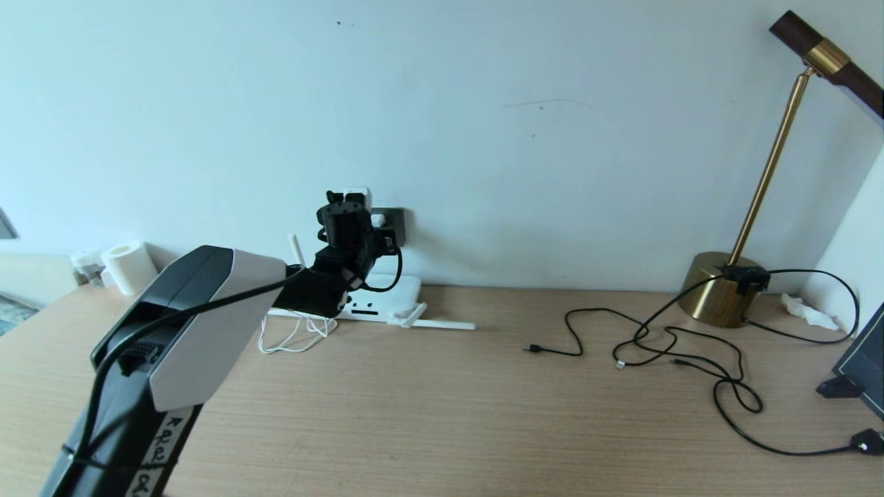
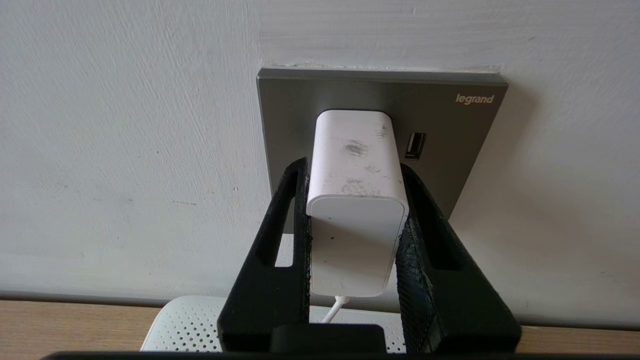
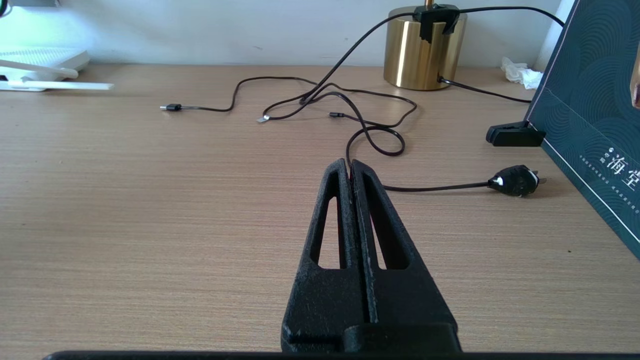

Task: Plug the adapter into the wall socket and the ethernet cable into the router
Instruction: Plug plug into socket

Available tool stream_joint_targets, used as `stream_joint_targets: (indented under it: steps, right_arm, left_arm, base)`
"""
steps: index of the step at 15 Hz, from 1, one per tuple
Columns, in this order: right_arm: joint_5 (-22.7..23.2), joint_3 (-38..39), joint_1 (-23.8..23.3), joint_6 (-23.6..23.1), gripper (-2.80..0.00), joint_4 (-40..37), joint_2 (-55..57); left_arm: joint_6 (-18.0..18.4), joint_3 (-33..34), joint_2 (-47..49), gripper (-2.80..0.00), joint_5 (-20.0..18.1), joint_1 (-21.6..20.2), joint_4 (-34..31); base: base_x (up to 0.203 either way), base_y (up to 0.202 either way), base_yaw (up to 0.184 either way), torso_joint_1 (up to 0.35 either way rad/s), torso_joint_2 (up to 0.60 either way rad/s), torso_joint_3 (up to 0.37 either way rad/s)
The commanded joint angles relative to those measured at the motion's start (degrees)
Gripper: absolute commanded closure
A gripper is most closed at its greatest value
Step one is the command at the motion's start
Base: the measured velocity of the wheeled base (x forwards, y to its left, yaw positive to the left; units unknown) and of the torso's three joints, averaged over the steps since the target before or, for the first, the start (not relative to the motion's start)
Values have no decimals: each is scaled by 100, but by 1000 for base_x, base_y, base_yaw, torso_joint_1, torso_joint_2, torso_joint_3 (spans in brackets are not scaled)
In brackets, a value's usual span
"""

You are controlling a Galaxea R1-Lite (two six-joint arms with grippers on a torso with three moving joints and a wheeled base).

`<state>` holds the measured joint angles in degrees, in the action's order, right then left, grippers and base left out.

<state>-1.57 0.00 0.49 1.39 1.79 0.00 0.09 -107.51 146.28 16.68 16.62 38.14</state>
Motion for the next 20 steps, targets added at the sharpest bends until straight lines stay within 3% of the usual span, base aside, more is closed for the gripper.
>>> stream_joint_targets:
  steps: [1,20]
  right_arm:
    - [-1,62,0,1,0,5,0]
    - [-1,62,-2,1,0,5,0]
  left_arm:
    - [0,63,-35,0,20,8,-9]
    - [0,-279,50,0,20,61,-228]
  base:
    - [0,0,0,0,0,0]
    - [0,0,0,0,0,0]
